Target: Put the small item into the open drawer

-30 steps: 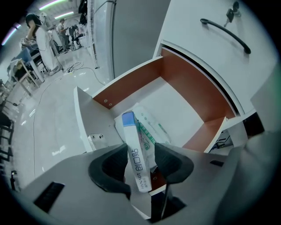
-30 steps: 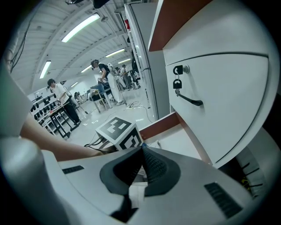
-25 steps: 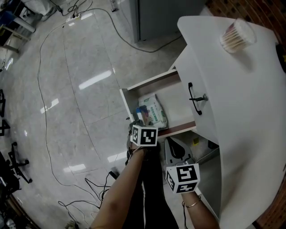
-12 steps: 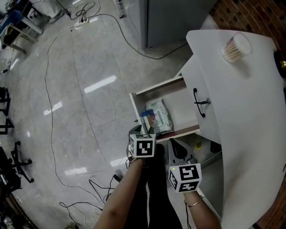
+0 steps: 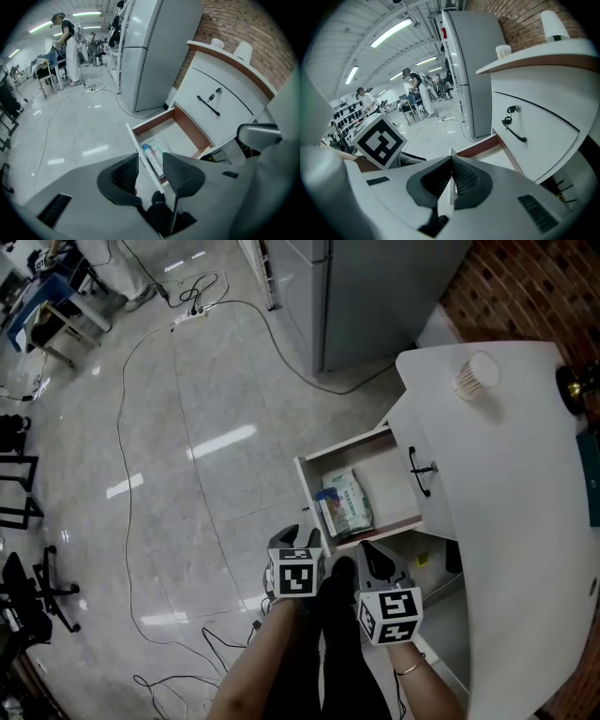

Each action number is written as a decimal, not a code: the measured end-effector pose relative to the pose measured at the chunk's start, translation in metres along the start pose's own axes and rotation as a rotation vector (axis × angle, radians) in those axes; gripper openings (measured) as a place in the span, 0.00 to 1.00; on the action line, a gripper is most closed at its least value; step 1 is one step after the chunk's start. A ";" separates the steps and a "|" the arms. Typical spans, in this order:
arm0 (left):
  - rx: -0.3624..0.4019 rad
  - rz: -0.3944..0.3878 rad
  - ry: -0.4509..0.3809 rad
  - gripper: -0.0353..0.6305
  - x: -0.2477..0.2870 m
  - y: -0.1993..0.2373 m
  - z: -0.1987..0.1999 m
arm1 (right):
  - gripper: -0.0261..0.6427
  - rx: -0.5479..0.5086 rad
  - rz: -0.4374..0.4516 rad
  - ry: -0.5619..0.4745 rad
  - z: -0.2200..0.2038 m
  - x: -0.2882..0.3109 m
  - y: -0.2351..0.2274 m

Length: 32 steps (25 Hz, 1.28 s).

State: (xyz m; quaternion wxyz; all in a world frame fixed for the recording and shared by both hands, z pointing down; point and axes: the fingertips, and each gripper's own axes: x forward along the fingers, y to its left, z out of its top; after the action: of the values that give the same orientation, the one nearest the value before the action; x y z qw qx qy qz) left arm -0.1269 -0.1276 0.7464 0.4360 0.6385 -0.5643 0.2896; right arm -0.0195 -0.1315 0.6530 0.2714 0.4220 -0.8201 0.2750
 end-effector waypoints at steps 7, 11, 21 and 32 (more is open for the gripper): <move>0.010 0.030 -0.051 0.28 -0.082 0.016 0.019 | 0.05 -0.008 -0.001 -0.012 0.031 -0.039 0.027; 0.013 0.041 -0.082 0.28 -0.123 0.025 0.027 | 0.05 -0.031 -0.001 -0.014 0.046 -0.059 0.038; 0.014 0.058 -0.180 0.26 -0.223 0.033 0.045 | 0.05 -0.029 0.005 -0.045 0.087 -0.117 0.071; -0.001 0.059 -0.302 0.26 -0.311 0.040 0.050 | 0.05 -0.030 0.057 -0.099 0.119 -0.174 0.108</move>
State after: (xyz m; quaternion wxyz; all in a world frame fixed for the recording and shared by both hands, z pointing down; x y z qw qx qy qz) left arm -0.2326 -0.0258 0.4654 0.3378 0.6575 -0.6422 0.2027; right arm -0.0495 -0.0652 0.4279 0.2290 0.4076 -0.8482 0.2490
